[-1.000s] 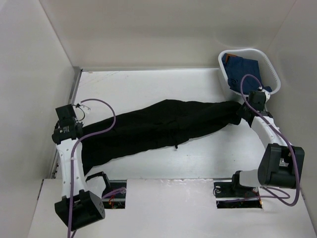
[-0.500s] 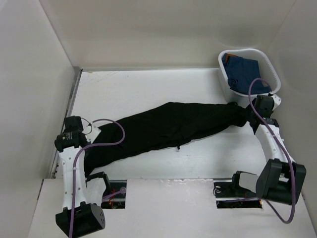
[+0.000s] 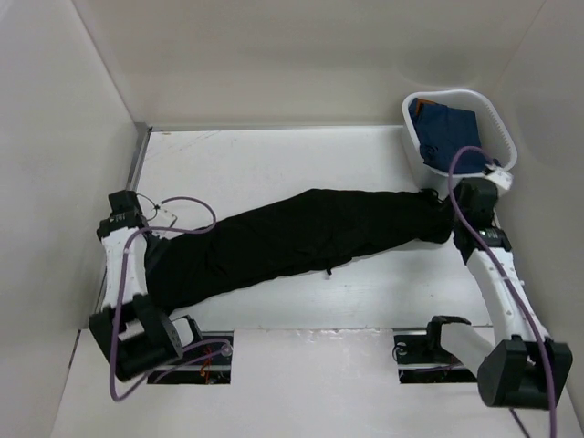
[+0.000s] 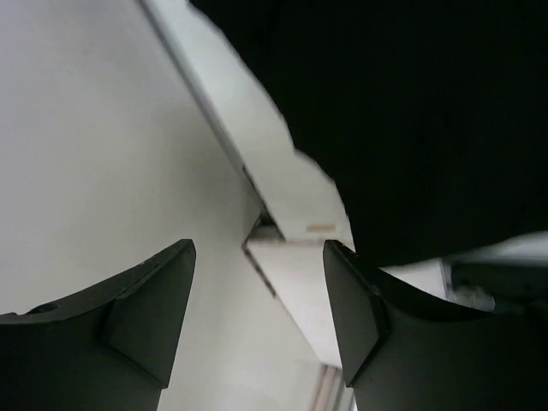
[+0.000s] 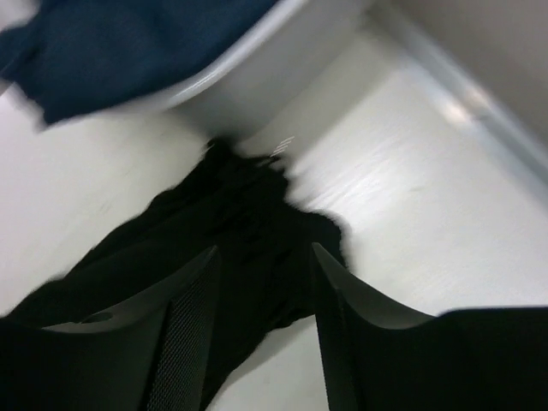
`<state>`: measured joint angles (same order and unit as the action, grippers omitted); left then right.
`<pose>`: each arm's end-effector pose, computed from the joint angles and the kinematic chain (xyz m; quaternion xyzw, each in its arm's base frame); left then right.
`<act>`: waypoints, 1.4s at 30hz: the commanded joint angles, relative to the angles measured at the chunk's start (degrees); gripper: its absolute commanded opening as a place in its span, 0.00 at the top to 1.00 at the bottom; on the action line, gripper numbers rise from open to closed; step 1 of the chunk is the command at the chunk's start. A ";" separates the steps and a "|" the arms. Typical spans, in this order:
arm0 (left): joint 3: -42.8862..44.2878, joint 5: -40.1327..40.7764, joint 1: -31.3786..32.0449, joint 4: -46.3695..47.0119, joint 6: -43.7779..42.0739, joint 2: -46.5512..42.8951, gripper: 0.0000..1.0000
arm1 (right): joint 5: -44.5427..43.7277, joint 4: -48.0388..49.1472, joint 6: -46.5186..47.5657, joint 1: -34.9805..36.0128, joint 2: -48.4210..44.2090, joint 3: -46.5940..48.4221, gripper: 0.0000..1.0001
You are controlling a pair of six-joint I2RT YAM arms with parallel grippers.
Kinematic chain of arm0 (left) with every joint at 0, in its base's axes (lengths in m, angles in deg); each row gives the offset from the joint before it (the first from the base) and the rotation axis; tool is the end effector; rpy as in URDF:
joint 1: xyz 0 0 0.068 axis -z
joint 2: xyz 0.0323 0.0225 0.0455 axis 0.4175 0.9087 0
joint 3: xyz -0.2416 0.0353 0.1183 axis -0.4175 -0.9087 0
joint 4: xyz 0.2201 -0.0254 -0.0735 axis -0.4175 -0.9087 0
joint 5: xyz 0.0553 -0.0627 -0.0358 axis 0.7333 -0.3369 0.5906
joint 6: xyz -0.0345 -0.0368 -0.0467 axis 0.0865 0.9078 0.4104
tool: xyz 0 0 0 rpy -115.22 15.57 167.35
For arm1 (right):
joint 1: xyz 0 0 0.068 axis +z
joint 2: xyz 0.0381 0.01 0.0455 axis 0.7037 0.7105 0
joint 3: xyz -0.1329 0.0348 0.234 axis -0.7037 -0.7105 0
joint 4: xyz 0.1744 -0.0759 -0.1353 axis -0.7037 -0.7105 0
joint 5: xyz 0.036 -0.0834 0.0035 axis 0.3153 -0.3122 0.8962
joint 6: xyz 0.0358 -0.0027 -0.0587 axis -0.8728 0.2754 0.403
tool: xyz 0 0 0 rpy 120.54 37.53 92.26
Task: Fold and stack the trousers
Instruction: Fold the trousers
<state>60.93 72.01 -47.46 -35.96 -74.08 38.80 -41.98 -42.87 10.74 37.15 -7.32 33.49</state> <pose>0.1641 0.0821 0.2452 0.2157 0.9512 0.2016 0.0900 0.2028 -0.0436 0.2835 0.3175 0.7914 -0.0468 0.5203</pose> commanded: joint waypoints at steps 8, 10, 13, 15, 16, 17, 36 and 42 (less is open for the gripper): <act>-5.77 -7.83 16.13 16.59 -7.69 7.43 0.40 | 6.34 -7.80 -1.41 26.76 30.62 14.21 0.78; -8.22 -7.31 18.86 17.21 -12.43 8.39 0.40 | 6.34 -8.51 -3.96 28.53 35.02 14.92 0.78; -12.53 -4.16 21.33 20.45 -19.20 12.43 0.40 | 6.60 -9.04 -6.16 29.94 39.87 16.67 0.76; -14.55 -1.17 21.60 25.88 -22.37 16.64 0.39 | 6.25 -9.48 -6.87 30.64 41.37 18.08 0.74; -14.82 -0.02 21.51 28.35 -23.25 18.66 0.39 | 6.25 -9.48 -7.31 30.90 41.90 18.61 0.74; -14.65 1.21 20.99 31.68 -24.05 21.64 0.39 | 6.60 -9.65 -7.75 30.99 42.25 18.96 0.74; 16.20 4.30 16.68 41.82 -13.69 42.95 0.36 | -2.34 -10.53 -13.18 30.47 37.72 22.67 0.67; 12.07 3.59 14.83 42.61 -12.63 38.81 0.35 | -10.89 -15.61 -37.50 36.52 13.54 5.80 0.43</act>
<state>74.65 77.56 -31.44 6.72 -88.72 82.19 -47.07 -54.28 -12.01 70.39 14.08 43.83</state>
